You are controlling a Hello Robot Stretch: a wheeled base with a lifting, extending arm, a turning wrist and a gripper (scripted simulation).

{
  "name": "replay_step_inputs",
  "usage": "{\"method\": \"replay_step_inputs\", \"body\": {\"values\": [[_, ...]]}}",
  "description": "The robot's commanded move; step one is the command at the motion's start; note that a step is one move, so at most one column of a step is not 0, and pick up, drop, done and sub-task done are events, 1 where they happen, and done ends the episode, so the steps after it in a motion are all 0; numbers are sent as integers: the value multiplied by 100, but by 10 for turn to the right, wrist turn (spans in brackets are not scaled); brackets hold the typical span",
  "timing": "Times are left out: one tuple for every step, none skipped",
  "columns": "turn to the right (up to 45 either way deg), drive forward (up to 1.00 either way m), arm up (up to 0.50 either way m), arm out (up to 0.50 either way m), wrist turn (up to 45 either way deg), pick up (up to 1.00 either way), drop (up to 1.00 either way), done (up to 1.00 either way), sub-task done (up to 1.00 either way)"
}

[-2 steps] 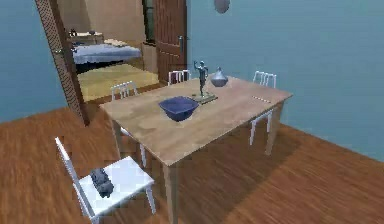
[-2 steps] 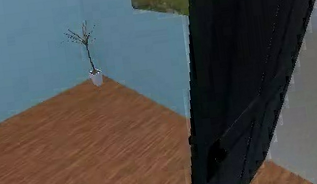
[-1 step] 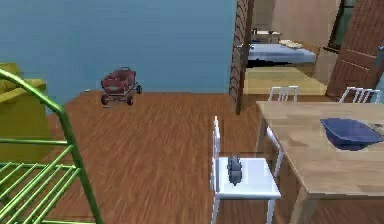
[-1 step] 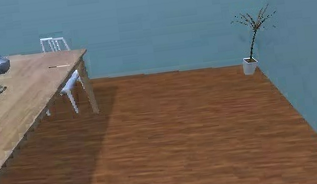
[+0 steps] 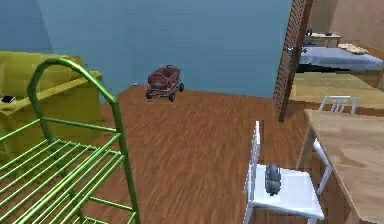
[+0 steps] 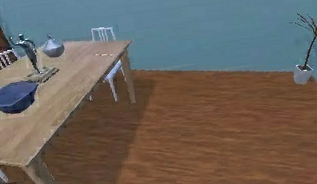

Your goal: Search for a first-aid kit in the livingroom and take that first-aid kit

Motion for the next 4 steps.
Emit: {"method": "replay_step_inputs", "body": {"values": [[0,30,0,0,0,0,0,0,0],[-450,0,0,0,0,0,0,0,0],[0,0,50,0,0,0,0,0,0],[0,0,2,0,0,0,0,0,0]]}}
